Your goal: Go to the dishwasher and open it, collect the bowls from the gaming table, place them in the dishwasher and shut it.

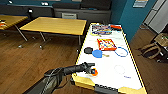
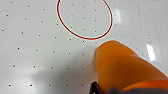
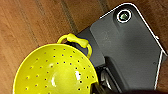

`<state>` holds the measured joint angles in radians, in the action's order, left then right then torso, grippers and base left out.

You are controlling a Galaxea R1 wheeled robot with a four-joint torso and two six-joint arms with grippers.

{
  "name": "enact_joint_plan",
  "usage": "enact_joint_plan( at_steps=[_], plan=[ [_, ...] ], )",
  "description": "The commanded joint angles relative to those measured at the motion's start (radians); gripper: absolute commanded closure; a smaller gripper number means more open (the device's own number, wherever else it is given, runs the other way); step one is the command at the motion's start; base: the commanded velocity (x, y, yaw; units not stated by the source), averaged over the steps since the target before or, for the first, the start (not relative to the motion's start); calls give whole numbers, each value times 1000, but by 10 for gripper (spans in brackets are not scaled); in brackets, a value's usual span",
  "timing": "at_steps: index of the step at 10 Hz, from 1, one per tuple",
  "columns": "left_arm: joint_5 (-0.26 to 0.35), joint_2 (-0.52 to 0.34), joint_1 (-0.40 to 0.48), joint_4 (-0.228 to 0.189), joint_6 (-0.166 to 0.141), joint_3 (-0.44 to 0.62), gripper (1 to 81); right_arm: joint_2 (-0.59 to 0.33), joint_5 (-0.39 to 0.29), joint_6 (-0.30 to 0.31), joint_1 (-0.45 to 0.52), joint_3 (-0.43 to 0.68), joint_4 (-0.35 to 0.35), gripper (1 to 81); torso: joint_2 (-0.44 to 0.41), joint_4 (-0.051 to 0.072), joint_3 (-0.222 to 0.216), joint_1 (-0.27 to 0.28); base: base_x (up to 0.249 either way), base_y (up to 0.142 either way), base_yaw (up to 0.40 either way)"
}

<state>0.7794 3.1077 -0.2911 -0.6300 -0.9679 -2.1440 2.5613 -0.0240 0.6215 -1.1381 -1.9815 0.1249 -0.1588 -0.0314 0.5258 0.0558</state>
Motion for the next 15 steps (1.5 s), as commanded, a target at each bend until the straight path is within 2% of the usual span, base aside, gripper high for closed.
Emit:
enact_joint_plan(
  at_steps=[1,3,6,11,12,15],
  plan=[
    [47,-71,183,-25,-6,223,811,-27,-71,0,53,20,10,811,0,0,0,0,0,0,0],
    [72,-144,223,-27,-20,396,811,-30,-71,-2,51,24,10,811,0,0,0,0,0,0,0],
    [112,-257,238,-34,-49,612,811,-42,-71,0,40,35,10,811,0,0,0,0,0,0,0],
    [127,-539,171,-40,-84,932,811,-60,-68,-2,1,35,9,811,0,0,-75,0,0,0,0],
    [127,-584,143,-56,-86,974,811,-60,-68,-2,-3,35,9,811,0,0,-91,0,0,0,0],
    [126,-728,13,-181,-132,1108,811,-57,-66,-2,-13,34,9,811,0,0,-136,0,0,0,0]
  ],
)
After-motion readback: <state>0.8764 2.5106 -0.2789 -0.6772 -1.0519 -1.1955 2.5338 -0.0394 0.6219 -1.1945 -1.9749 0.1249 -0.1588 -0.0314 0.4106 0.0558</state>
